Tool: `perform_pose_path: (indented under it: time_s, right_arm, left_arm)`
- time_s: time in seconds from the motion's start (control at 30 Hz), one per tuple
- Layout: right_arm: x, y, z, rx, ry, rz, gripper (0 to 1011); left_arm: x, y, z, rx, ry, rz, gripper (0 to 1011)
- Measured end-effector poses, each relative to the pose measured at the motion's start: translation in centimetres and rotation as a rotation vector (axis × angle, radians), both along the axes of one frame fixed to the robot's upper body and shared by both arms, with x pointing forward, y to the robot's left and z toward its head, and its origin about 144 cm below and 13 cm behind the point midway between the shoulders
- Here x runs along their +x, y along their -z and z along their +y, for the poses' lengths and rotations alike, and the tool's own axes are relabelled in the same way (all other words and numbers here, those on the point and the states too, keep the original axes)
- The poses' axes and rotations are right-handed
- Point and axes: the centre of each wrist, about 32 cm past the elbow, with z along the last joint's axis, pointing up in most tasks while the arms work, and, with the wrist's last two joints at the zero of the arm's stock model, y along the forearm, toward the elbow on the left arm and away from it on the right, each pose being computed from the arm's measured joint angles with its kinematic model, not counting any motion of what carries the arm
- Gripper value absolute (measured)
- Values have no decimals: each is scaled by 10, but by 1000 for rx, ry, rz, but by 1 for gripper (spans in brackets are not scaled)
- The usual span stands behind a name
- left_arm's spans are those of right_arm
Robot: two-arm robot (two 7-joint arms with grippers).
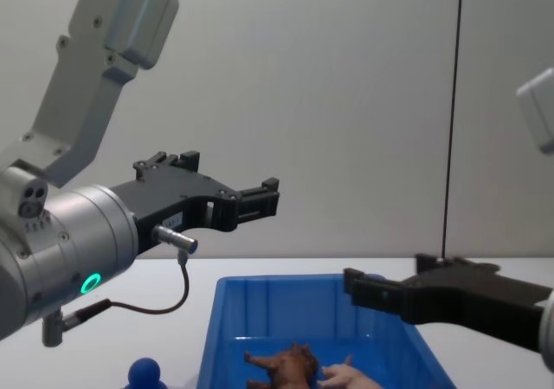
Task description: Pick up the two dolls from the table and place them into the box.
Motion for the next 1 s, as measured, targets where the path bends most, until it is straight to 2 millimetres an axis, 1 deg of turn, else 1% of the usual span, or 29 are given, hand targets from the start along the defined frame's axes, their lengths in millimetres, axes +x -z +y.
perform_pose_path:
  time_s: [0.03,0.07,0.13,0.63,1.0]
  right_arm:
    - [0,0,-1,-1,8,0,962]
    - [-1,0,-2,-3,25,-2,983]
    - [-2,0,-4,-5,42,-4,1001]
    - [-16,4,-26,-19,211,-4,1001]
    - [-22,6,-34,-26,262,-2,1001]
  left_arm:
    - [0,0,0,0,0,0,1001]
    - [0,0,0,0,0,0,1001]
    - [0,0,0,0,0,0,1001]
    - [0,0,0,0,0,0,1001]
    - [-2,1,2,-1,-10,16,1001]
